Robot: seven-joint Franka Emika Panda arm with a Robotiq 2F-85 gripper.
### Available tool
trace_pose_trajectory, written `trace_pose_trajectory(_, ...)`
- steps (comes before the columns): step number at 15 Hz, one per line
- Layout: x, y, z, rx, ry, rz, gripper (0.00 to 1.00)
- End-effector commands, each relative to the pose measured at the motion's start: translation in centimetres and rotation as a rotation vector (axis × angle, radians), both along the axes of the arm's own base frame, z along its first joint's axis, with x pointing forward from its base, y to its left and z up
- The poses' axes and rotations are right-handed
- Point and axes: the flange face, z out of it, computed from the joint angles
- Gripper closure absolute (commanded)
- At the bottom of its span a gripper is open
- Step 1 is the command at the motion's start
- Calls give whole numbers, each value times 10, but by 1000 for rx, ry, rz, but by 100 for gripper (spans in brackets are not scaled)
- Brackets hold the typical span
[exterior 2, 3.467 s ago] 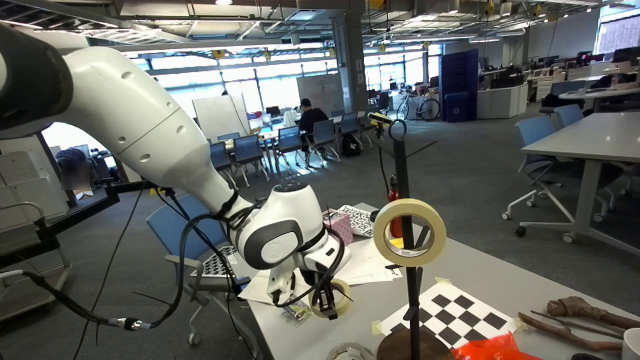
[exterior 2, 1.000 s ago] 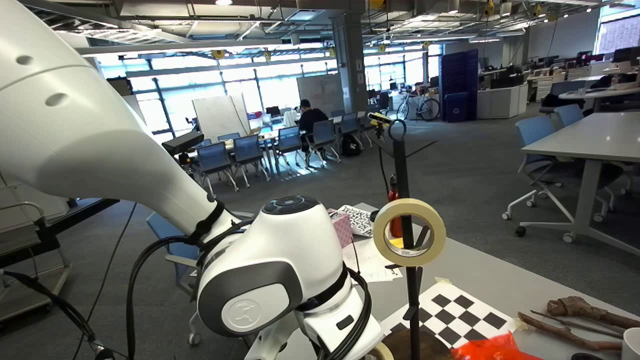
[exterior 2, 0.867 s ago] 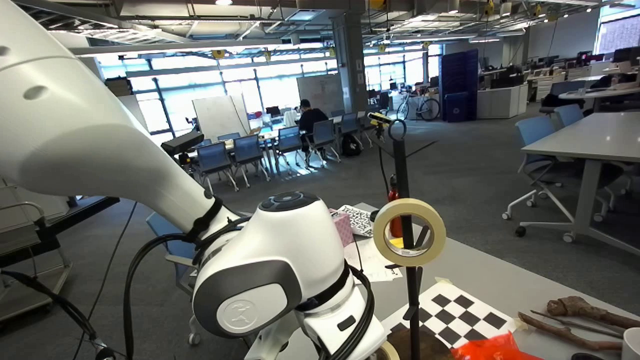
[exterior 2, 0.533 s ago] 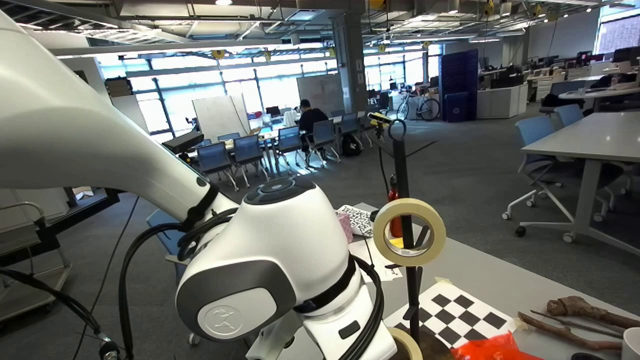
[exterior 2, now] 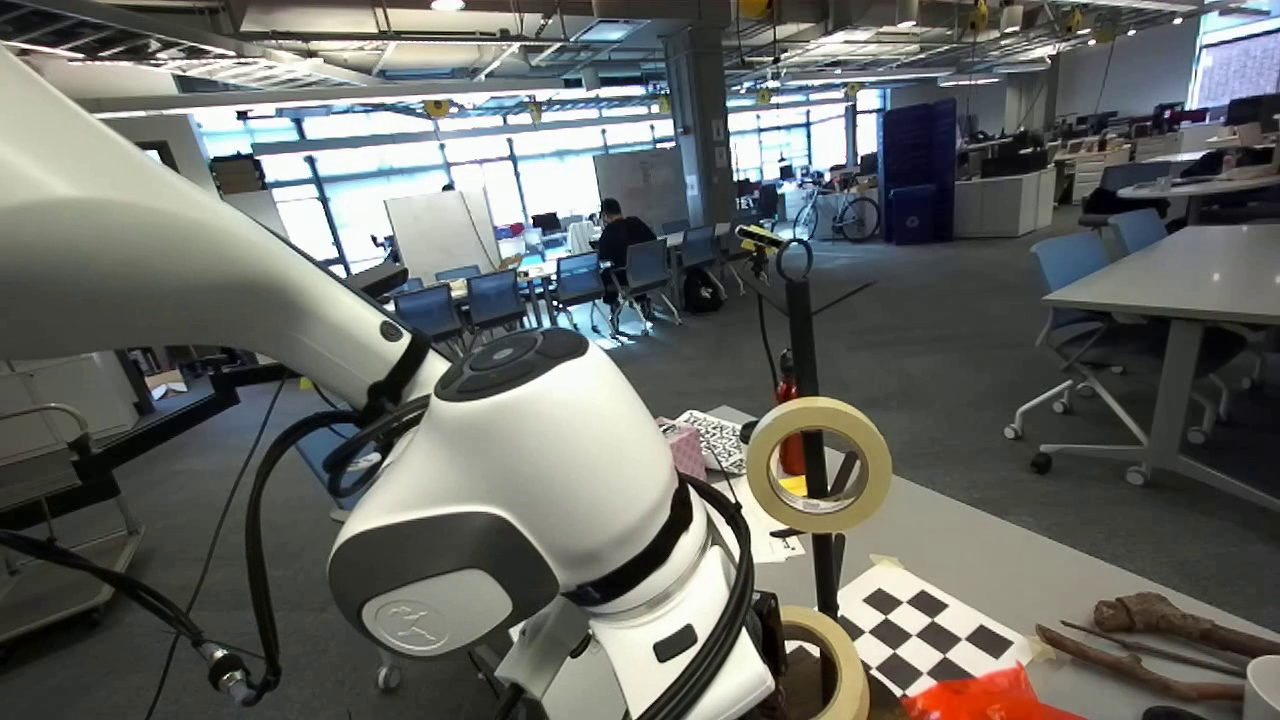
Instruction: Pick up the grey tape from the holder and put it on the table. Pick up the two tapes from the table and put them on the holder.
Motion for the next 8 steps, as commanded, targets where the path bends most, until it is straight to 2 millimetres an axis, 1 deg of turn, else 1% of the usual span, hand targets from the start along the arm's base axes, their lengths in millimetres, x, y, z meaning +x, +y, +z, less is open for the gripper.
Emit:
trace_pose_trajectory(1, -10, 2, 15, 10, -80, -14, 95)
trace_pose_trajectory(3, -10, 3, 17, 17, -105, -21, 95)
trace_pose_trajectory(8, -4, 8, 13, 66, -137, -27, 95)
